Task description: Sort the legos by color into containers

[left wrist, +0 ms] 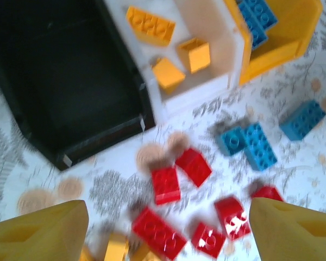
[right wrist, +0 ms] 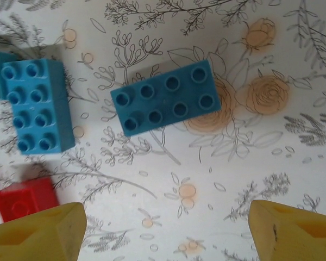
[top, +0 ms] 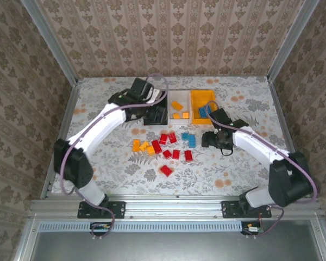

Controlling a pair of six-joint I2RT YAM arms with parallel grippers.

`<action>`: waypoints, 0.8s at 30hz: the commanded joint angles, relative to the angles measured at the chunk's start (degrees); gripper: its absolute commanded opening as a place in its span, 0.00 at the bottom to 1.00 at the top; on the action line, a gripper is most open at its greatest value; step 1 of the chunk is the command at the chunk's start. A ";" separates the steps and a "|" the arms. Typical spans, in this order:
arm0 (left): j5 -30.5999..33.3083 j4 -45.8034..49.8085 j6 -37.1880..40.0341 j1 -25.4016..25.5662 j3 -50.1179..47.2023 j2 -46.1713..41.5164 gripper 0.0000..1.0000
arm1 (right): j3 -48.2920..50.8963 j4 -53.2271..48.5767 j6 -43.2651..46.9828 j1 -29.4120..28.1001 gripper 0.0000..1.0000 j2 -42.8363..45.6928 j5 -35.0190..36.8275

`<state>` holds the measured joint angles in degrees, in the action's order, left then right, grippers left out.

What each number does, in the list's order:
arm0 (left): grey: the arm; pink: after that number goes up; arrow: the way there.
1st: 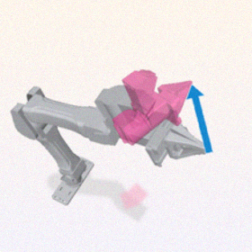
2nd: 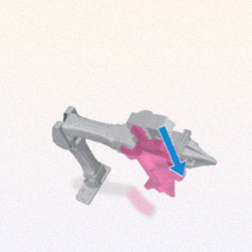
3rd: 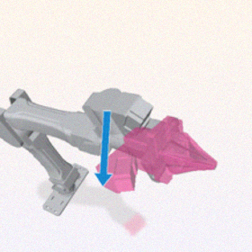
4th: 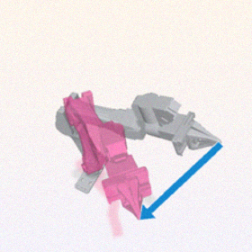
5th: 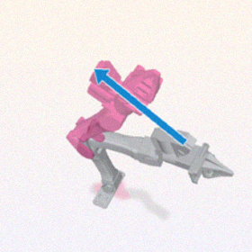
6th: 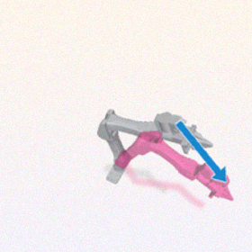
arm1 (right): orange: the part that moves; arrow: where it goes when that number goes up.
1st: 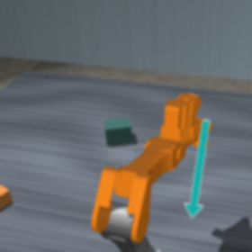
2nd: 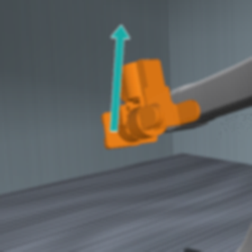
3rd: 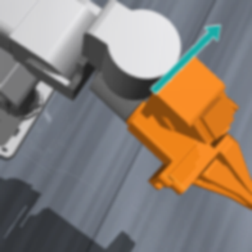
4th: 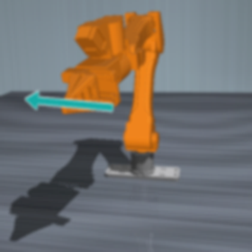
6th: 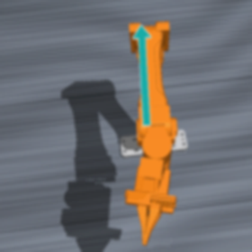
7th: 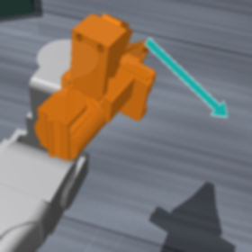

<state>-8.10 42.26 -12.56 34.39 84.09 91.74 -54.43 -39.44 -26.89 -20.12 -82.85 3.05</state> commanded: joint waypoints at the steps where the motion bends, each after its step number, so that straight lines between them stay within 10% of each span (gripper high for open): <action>1: 0.17 -1.48 -2.13 -0.55 -9.12 -5.40 0.82 | -3.66 -0.67 3.17 0.28 0.80 -4.44 0.30; 24: -2.64 -2.30 -6.14 -6.87 -33.07 -27.63 0.94 | -17.11 -2.60 9.24 4.02 0.78 -23.74 2.15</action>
<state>-9.85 39.57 -18.09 28.08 51.27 65.49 -69.97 -39.75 -19.07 -16.78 -105.34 3.29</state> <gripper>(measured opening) 0.935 0.783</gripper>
